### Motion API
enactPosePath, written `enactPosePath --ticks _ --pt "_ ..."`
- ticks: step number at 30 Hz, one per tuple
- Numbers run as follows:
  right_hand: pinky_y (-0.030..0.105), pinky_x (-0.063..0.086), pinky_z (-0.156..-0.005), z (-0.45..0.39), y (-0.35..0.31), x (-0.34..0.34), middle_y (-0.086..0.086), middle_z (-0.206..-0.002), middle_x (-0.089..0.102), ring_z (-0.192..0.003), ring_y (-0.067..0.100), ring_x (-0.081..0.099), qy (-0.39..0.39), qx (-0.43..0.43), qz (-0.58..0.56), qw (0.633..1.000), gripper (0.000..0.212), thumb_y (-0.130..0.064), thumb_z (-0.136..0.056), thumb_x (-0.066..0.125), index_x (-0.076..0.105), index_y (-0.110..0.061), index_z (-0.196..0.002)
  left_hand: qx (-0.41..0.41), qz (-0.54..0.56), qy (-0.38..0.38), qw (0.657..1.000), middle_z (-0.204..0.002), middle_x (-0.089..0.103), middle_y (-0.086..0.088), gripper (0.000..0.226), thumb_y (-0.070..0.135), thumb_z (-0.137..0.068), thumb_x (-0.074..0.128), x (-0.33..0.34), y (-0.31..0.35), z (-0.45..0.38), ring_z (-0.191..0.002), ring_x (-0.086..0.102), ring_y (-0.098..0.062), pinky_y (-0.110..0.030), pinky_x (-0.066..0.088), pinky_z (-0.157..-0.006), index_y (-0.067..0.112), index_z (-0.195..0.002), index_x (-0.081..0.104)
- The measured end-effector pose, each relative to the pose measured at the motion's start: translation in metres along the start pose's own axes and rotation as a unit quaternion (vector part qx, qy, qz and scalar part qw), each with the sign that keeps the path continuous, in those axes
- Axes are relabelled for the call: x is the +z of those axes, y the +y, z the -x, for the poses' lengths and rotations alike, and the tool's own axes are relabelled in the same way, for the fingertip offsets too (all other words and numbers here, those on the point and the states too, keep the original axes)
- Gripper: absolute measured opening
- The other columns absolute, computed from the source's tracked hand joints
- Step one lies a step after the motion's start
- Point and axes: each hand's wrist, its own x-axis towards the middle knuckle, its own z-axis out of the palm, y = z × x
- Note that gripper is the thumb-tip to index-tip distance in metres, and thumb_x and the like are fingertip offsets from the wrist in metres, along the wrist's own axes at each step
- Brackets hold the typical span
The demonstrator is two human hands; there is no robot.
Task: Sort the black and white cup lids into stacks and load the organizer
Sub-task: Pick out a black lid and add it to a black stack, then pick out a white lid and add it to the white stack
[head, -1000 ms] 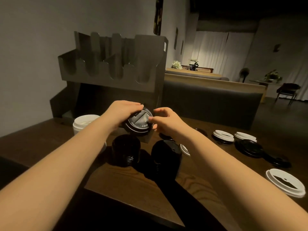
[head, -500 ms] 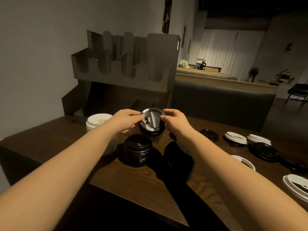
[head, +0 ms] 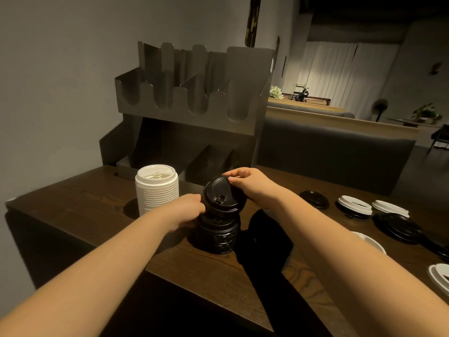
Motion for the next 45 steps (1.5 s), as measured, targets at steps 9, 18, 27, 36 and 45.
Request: enactPosePath --ticks 9,18,27,36,45 --pt "0.018 0.050 -0.072 0.002 -0.003 0.016 0.010 -0.113 0.065 -0.098 0.016 0.061 -0.042 0.027 0.076 0.996 0.023 -0.011 -0.095 0.053 0.065 -0.008 -0.115 -0.028 0.211 0.069 0.975 -0.134 0.057 -0.014 0.040 0.032 -0.101 0.043 0.004 -0.002 -0.003 -0.127 0.050 -0.029 -0.044 0.035 -0.111 0.009 -0.129 0.058" --pt "0.028 0.039 -0.096 0.001 0.004 0.033 0.012 -0.133 0.053 -0.123 0.023 0.049 -0.086 0.007 0.306 0.948 0.036 -0.022 -0.103 0.036 0.049 -0.008 -0.134 0.020 -0.002 0.077 0.997 -0.143 0.047 -0.015 0.045 0.030 -0.104 0.035 0.014 0.007 -0.002 -0.132 0.043 -0.029 -0.038 0.034 -0.110 0.005 -0.140 0.046" --pt "0.037 0.042 -0.100 -0.003 0.013 0.039 0.015 -0.125 0.056 -0.114 0.027 0.053 -0.065 0.015 0.401 0.914 0.035 -0.027 -0.103 0.032 0.046 -0.007 -0.128 -0.017 -0.081 0.082 0.993 -0.135 0.053 -0.014 0.046 0.036 -0.103 0.034 0.014 0.014 -0.004 -0.124 0.049 -0.028 -0.035 0.037 -0.102 0.008 -0.136 0.050" --pt "0.032 0.042 -0.093 0.028 -0.009 -0.001 0.007 -0.113 0.064 -0.107 0.019 0.057 0.033 -0.060 0.245 0.967 0.051 -0.047 -0.100 0.028 0.064 -0.013 -0.114 0.099 -0.108 0.204 0.968 -0.131 0.056 -0.011 0.051 0.037 -0.105 0.023 0.005 0.034 0.015 -0.123 0.049 -0.025 -0.036 0.034 -0.101 0.009 -0.131 0.056" --pt "0.044 0.048 -0.094 0.062 0.044 -0.058 0.007 -0.096 0.069 -0.095 0.019 0.062 0.195 -0.067 0.165 0.964 0.058 -0.050 -0.099 0.029 0.071 -0.011 -0.097 0.287 -0.134 0.180 0.931 -0.134 0.052 0.001 0.031 0.023 -0.098 0.048 0.074 0.085 0.044 -0.119 0.047 -0.010 -0.020 0.033 -0.090 0.020 -0.129 0.055"
